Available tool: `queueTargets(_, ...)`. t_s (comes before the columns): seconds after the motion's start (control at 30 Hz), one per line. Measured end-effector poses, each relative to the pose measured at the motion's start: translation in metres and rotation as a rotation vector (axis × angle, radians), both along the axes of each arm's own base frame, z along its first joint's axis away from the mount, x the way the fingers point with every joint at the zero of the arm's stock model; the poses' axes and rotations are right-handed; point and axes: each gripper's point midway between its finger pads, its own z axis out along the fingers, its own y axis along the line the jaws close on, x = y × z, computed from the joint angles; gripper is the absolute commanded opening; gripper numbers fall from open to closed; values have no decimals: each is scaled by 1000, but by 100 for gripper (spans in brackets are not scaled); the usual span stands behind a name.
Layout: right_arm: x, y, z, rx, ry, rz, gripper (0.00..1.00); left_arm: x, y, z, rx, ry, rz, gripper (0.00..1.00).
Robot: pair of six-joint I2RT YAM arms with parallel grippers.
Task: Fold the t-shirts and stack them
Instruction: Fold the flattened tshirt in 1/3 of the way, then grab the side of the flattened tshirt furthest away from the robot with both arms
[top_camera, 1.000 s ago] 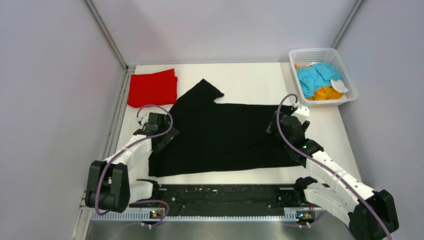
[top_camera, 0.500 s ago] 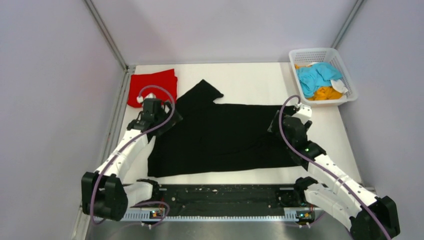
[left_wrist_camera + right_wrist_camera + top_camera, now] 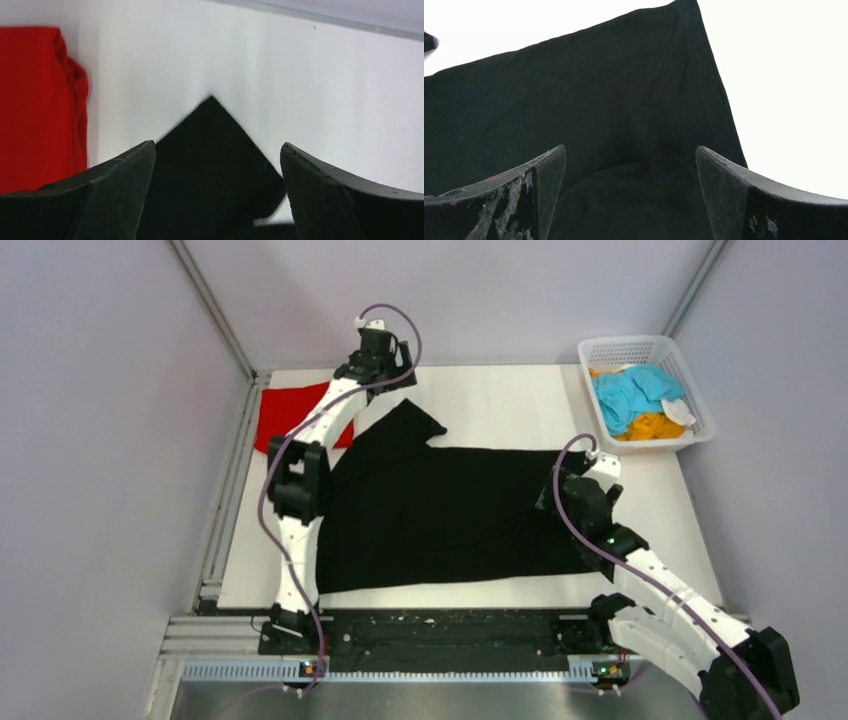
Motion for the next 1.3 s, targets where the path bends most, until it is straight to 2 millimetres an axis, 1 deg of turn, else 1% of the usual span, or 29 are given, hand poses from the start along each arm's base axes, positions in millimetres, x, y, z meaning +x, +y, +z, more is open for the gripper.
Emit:
queueTargets(0.1, 0, -2, -4, -15, 15, -8, 99, 41, -3, -28, 48, -8, 7, 99)
queueTargets(0.17, 0, -3, -7, -26, 26, -15, 99, 55, -5, -48, 58, -7, 6, 99)
queueTargets(0.2, 0, -4, -9, -30, 30, -18, 99, 59, -6, -59, 59, -1, 6, 99)
queueTargets(0.3, 0, -5, -12, -40, 42, -24, 99, 61, -8, -88, 30, 40, 0, 99)
queueTargets(0.37, -1, -6, -14, -45, 48, -25, 99, 63, -10, -98, -5, 52, 0, 99)
queueTargets(0.47, -1, -6, -15, -47, 53, -25, 99, 67, -13, -100, -68, 50, 1, 99)
queueTargets(0.63, -1, -6, -15, -48, 55, -25, 99, 71, -21, -96, -136, 36, 0, 99)
queueTargets(0.7, -1, -7, -15, -49, 54, -27, 99, 71, -26, -99, -160, 44, -9, 99)
queueTargets(0.83, -1, -7, -15, -51, 53, -29, 99, 66, -37, -115, -177, 76, -19, 99)
queueTargets(0.93, -1, -7, -15, -51, 53, -30, 99, 66, -43, -114, -194, 73, -24, 98)
queueTargets(1.13, -1, -7, -15, -51, 53, -30, 99, 61, -52, -115, -234, 95, -44, 82)
queueTargets(1.27, -1, -7, -15, -51, 53, -30, 99, 59, -52, -117, -236, 108, -43, 78)
queueTargets(1.3, -1, -7, -15, -51, 52, -31, 99, 58, -51, -118, -227, 111, -39, 76)
